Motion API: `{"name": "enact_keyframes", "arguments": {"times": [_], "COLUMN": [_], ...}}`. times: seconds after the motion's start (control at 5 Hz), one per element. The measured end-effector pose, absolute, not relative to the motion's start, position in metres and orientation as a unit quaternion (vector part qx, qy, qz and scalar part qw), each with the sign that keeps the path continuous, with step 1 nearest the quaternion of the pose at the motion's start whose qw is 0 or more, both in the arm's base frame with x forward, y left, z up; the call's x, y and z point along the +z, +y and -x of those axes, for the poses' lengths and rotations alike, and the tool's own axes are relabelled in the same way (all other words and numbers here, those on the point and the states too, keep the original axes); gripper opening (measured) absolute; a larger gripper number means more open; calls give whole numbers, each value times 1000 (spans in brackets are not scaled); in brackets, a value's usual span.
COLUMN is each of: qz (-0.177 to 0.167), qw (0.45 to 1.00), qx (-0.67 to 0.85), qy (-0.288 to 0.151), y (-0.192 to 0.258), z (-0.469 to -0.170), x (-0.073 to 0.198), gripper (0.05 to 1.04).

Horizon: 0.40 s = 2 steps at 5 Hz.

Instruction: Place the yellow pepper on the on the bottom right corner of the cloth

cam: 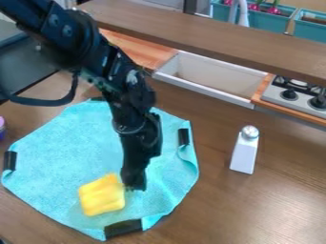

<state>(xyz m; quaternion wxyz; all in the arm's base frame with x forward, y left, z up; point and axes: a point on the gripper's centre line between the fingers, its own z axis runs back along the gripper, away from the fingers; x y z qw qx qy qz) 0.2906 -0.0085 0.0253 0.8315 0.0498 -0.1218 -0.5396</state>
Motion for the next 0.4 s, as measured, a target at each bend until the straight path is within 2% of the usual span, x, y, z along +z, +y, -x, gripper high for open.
{"name": "enact_keyframes", "arguments": {"times": [0.2,0.4], "qz": [-3,52], "qw": [825,813], "qx": [-540,-534], "qy": [-166,-226], "y": [-6,5], "z": [-292,-293], "x": [31,47], "gripper": [1006,1001]}}
